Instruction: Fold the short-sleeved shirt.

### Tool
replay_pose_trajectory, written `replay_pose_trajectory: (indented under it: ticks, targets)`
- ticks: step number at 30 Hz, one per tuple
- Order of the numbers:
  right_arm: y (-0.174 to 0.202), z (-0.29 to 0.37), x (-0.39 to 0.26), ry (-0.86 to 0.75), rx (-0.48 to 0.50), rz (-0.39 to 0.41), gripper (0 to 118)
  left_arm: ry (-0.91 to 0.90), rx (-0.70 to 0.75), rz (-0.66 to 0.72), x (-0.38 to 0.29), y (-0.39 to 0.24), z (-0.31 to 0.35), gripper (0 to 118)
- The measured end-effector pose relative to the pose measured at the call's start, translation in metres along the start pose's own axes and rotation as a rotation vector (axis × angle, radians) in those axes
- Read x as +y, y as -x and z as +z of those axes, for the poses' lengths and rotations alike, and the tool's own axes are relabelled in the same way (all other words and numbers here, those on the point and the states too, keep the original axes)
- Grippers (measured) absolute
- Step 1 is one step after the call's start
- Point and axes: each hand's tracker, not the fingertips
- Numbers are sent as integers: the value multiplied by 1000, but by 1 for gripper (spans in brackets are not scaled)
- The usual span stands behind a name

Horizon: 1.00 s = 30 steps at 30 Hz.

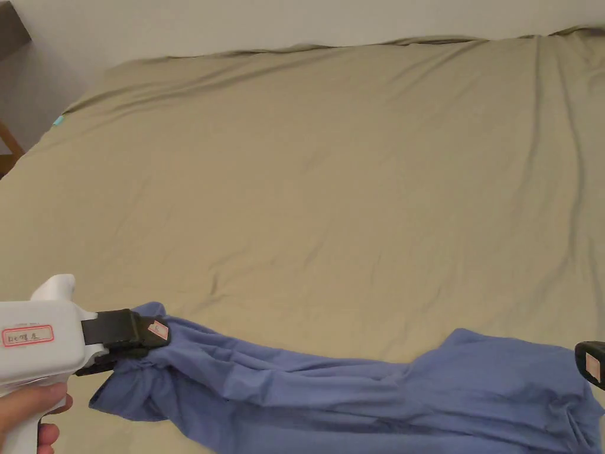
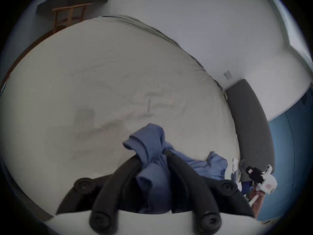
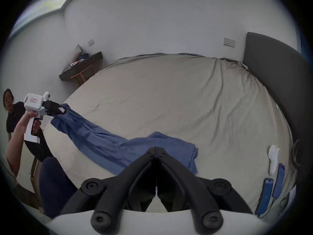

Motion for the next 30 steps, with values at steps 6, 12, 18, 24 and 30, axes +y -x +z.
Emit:
replay_pose_trajectory:
  ticks: [6, 12, 18, 24, 30]
  targets:
    - [-1, -3, -3, 12, 27, -20, 2, 64, -134, -12, -43, -79, -48, 11]
    - [-5, -2, -4, 12, 33, -40, 2, 107, -81, -101, -82, -130, -128, 11]
    - [-8, -1, -1, 26, 35, -3, 2, 98, -113, -257, -142, -122, -191, 96]
    - [-22, 2, 1, -8, 48, -67, 2, 49, -253, -193, -109, -131, -120, 118]
    - [-31, 6, -1, -22, 54, -103, 2, -139, 219, -426, -91, -111, -98, 0]
